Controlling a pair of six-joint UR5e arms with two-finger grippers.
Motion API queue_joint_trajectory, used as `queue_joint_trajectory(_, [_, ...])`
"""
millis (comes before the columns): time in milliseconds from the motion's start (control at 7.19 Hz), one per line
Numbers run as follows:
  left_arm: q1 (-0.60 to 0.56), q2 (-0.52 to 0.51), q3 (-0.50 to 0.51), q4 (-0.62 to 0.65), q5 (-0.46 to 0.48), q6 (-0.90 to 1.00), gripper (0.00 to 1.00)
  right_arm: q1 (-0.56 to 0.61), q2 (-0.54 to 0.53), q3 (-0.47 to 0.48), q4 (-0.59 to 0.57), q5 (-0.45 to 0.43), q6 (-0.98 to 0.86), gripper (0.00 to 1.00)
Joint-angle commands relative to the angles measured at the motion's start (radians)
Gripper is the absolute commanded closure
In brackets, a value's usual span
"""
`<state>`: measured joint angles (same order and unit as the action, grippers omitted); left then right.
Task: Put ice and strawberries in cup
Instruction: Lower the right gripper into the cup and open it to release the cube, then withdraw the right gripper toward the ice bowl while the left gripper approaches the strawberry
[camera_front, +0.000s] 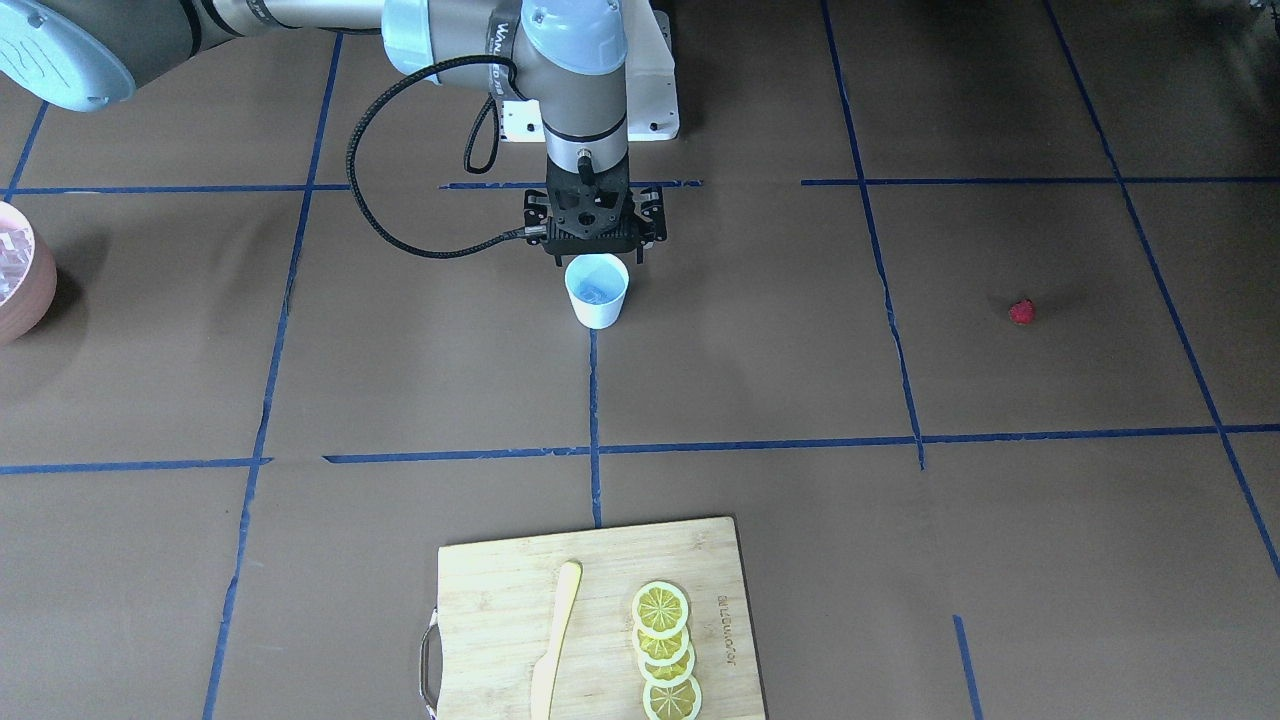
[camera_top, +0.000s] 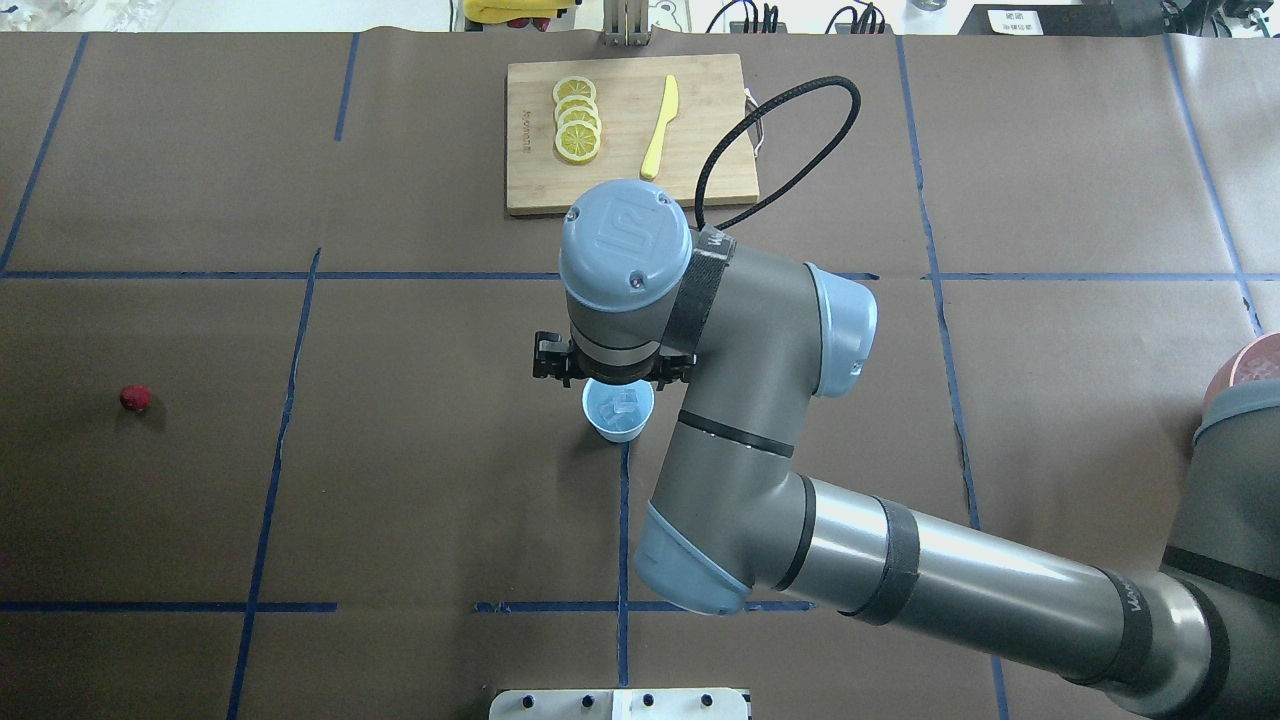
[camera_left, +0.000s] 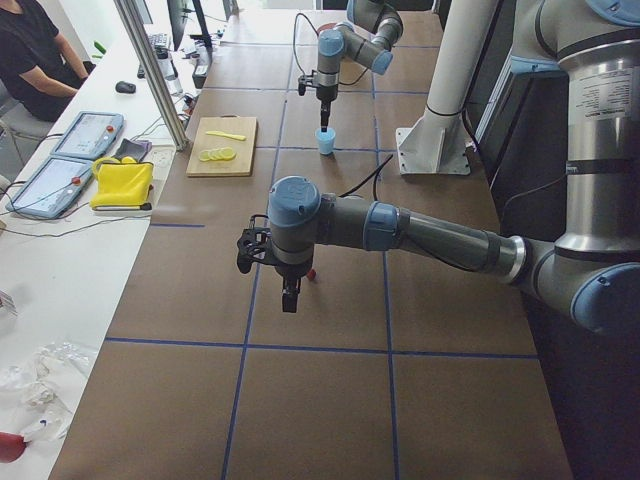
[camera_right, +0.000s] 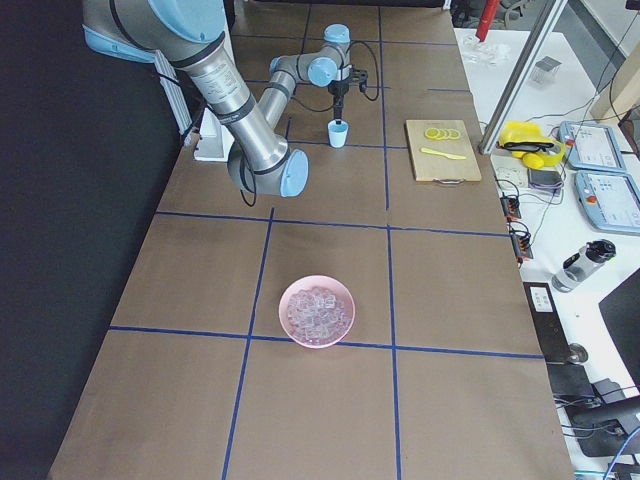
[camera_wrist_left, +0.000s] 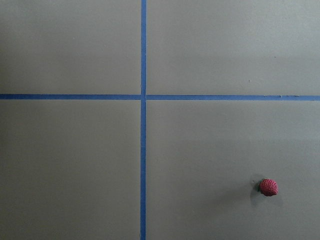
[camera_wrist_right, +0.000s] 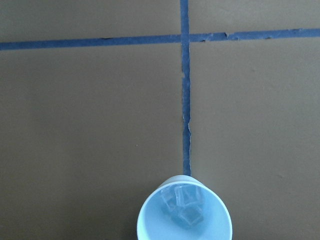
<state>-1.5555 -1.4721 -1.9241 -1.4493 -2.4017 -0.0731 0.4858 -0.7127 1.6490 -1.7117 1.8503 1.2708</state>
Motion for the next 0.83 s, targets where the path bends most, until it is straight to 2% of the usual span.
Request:
queue_joint_trajectory(0, [0.147, -0.004, -0.009, -0.127, 0.009, -0.2, 0.0, 0.08, -0.022, 0.09, -0.069, 0.047, -0.034, 0.01])
queue_joint_trajectory(139, [0.205, 0.001, -0.009, -0.24, 0.01, -0.359, 0.0, 0.136, -0.059, 0.176, -0.145, 0.067, -0.124, 0.01])
queue_joint_trajectory(278, [0.271, 0.003, -0.009, -0.32, 0.045, -0.498, 0.0, 0.21, -0.13, 0.255, -0.172, 0.114, -0.219, 0.01])
queue_joint_trajectory(557, [0.467, 0.003, 0.008, -0.468, 0.229, -0.733, 0.0, 0.342, -0.308, 0.374, -0.167, 0.184, -0.427, 0.01])
queue_joint_trajectory(696, [0.554, 0.003, 0.028, -0.526, 0.29, -0.836, 0.0, 0.409, -0.382, 0.396, -0.161, 0.231, -0.524, 0.01])
